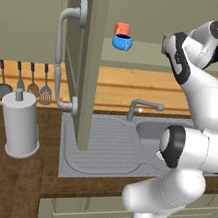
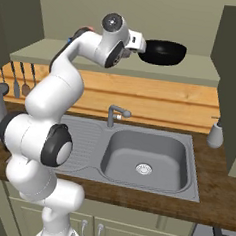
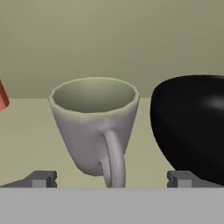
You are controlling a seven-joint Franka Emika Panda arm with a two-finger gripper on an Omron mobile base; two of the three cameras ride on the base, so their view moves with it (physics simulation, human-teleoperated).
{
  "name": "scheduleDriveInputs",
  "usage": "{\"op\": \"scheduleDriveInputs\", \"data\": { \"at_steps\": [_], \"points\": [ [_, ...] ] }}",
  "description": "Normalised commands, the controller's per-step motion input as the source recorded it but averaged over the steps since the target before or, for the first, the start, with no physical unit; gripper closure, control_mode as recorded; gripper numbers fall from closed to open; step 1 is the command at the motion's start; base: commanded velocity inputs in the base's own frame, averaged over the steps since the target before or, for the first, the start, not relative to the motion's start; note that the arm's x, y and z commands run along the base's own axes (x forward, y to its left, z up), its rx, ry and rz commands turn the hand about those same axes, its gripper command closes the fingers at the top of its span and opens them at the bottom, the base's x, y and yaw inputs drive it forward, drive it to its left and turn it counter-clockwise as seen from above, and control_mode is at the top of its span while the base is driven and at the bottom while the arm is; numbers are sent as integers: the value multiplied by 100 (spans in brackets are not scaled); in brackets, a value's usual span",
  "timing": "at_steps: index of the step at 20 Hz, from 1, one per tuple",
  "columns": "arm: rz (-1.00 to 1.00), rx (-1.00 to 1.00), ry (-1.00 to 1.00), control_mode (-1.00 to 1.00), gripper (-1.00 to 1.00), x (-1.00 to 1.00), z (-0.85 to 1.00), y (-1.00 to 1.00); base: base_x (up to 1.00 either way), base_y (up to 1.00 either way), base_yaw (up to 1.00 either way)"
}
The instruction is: Gather all objects into one cabinet and sort the glasses and bowls to opposite sides.
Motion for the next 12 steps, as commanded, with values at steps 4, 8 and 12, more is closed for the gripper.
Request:
{"op": "scheduleDriveInputs", "data": {
  "at_steps": [4, 8, 12],
  "points": [
    [0, 0, 0, -100, -100, 0, -4, -9, 0, 0, 0],
    [0, 0, 0, -100, -100, 1, -1, -5, 0, 0, 0],
    [0, 0, 0, -100, 100, 0, -4, 0, 0, 0, 0]
  ]
}}
